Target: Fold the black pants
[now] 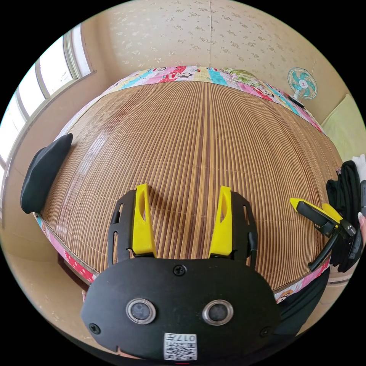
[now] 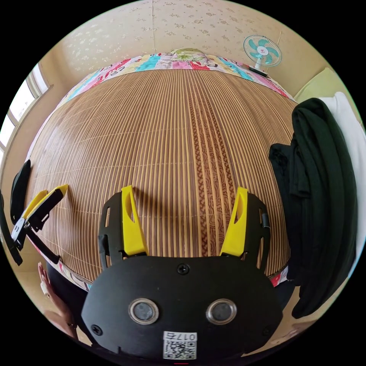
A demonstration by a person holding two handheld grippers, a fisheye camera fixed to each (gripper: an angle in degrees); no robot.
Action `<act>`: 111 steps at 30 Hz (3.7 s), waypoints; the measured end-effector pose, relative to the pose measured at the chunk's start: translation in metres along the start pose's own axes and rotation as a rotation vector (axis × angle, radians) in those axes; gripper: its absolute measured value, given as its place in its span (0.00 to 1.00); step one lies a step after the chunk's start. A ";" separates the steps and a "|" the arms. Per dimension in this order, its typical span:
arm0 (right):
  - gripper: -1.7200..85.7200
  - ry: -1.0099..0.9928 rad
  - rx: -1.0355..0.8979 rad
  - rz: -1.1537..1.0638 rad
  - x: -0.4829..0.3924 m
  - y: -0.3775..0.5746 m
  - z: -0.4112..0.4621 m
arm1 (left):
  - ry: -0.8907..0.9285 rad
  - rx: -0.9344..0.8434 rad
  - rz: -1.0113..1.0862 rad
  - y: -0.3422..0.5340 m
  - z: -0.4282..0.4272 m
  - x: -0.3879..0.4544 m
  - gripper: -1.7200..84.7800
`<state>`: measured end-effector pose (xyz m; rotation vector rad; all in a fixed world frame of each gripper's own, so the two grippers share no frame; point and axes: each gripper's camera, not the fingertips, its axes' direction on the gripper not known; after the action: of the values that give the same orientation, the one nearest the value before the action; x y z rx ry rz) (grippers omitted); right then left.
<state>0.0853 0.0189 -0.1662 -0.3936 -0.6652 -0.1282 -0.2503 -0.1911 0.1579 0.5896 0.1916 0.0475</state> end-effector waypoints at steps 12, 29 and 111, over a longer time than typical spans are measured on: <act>0.41 -0.001 -0.010 -0.003 0.000 0.000 -0.001 | -0.001 0.000 -0.001 -0.001 -0.002 0.001 0.30; 0.42 -0.005 -0.008 -0.002 0.001 -0.001 -0.002 | -0.001 0.000 -0.003 -0.002 -0.003 0.003 0.30; 0.42 -0.005 -0.003 0.005 -0.031 -0.030 0.019 | -0.004 0.002 -0.014 -0.015 0.049 0.030 0.30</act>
<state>0.0427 -0.0012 -0.1624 -0.3986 -0.6687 -0.1238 -0.2114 -0.2277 0.1842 0.5904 0.1924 0.0327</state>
